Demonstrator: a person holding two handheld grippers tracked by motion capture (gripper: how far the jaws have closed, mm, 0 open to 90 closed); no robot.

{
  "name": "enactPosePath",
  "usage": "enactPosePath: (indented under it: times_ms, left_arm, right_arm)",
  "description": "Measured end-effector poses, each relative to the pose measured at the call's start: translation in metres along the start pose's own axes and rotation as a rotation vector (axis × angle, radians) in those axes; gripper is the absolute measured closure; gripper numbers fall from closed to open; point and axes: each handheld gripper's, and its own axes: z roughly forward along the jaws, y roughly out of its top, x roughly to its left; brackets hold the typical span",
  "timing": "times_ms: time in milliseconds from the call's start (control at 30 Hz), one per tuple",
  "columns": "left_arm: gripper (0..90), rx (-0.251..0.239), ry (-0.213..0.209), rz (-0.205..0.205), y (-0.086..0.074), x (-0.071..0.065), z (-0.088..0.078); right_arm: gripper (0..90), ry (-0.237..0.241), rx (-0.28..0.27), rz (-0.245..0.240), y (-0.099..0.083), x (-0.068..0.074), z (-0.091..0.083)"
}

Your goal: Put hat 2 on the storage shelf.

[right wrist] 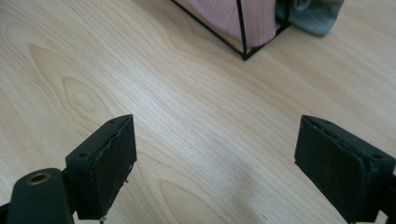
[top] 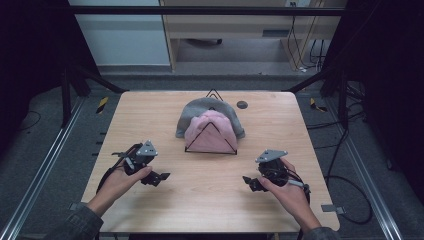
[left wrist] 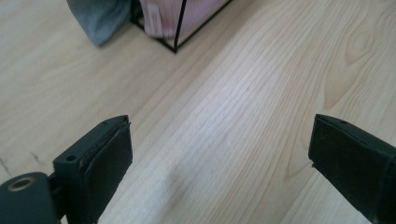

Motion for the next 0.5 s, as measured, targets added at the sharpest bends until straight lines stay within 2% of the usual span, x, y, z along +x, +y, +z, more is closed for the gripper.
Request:
enactPosePath:
  times_ms: [133,333,500]
  left_arm:
    - [5.7,0.026,-0.009,-0.023,-0.010,0.003,0.010]
    - [5.7,0.038,-0.018,-0.056,-0.020,0.007,0.020]
    - [5.7,0.034,-0.020,-0.081,-0.026,0.009,0.027]
  right_arm:
    - [13.1,-0.008,0.025,0.026,-0.005,-0.002,0.014]
    - [13.4,-0.007,0.049,0.065,-0.009,-0.005,0.031]
    - [13.3,-0.017,0.037,0.093,-0.009,-0.008,0.037]
